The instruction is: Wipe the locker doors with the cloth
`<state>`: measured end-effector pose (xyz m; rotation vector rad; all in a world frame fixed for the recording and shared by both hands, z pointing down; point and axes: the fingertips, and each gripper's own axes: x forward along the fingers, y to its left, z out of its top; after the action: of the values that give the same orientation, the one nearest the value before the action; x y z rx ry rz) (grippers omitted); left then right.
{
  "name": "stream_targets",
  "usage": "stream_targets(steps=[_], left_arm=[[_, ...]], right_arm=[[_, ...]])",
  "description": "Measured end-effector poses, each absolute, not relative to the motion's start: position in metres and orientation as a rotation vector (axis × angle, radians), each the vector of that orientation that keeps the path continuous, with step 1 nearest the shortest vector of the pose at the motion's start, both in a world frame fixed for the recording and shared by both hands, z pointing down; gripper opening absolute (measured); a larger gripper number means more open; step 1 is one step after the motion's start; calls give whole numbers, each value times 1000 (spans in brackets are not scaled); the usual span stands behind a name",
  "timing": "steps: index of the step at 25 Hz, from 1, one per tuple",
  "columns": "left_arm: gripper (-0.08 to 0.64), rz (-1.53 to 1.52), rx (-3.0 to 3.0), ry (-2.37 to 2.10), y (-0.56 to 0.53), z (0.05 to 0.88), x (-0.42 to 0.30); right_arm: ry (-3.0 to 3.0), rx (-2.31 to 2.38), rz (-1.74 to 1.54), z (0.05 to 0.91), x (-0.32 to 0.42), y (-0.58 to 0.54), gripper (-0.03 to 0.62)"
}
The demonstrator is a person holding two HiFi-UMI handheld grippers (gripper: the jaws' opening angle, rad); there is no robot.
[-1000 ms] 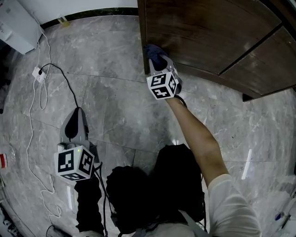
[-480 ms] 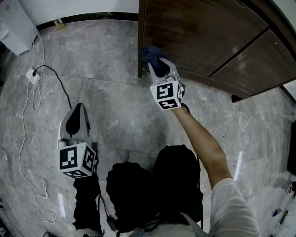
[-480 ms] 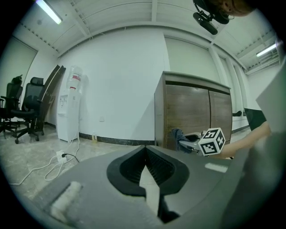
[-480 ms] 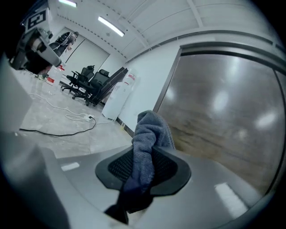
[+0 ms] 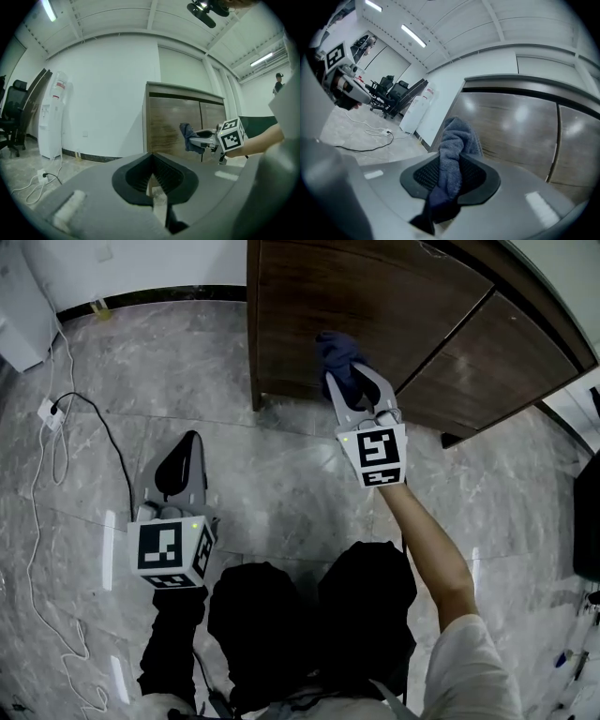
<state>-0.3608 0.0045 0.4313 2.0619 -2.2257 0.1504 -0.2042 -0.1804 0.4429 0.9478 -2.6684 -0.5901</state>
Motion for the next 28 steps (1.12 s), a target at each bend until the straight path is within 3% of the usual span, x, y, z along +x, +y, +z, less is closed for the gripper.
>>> stream_targets(steps=[20,28], left_arm=[[0,146,2337,-2100,-121,370,-168],[0,135,2363,-2096,-142,356,-114]], right_arm=[[-2715,1155,-548,342,-24,-223,106],[-2688,1216,-670,283,-3,-273,106]])
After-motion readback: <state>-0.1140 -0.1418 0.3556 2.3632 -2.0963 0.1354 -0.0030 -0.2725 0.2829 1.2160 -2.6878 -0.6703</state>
